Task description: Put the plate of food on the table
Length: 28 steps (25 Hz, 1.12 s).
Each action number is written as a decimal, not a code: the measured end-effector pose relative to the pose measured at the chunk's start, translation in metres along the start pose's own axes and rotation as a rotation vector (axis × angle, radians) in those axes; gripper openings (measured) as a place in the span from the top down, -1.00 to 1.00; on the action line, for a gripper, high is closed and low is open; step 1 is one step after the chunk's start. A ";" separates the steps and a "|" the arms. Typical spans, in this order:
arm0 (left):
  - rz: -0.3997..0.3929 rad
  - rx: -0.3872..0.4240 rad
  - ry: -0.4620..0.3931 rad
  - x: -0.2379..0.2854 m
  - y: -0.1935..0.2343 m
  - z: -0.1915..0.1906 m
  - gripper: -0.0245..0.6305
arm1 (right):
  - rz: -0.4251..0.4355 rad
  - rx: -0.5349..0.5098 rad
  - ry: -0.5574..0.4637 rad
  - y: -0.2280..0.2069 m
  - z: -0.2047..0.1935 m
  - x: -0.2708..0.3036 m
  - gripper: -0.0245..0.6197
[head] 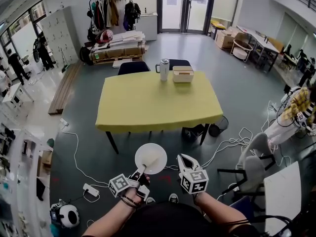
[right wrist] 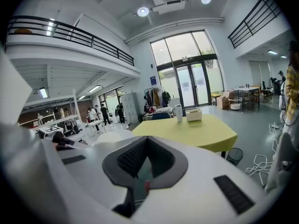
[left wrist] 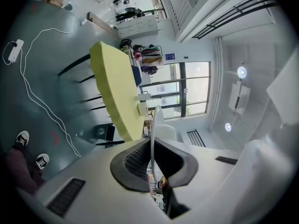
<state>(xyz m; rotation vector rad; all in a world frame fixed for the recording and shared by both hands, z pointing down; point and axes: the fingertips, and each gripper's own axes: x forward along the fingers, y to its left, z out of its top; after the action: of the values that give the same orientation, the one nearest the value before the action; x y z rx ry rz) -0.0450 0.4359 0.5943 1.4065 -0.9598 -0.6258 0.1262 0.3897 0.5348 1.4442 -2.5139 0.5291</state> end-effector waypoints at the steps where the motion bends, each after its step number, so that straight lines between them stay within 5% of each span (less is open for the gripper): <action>1: -0.002 0.001 0.001 -0.001 0.000 0.002 0.85 | -0.001 -0.001 0.001 0.002 0.000 0.001 0.89; 28: -0.005 -0.025 0.045 -0.014 0.020 0.044 0.85 | -0.061 -0.021 0.005 0.044 -0.005 0.029 0.89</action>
<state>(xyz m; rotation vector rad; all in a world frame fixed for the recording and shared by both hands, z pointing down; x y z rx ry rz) -0.0930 0.4263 0.6075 1.3960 -0.9100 -0.6056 0.0740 0.3891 0.5400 1.5052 -2.4554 0.4939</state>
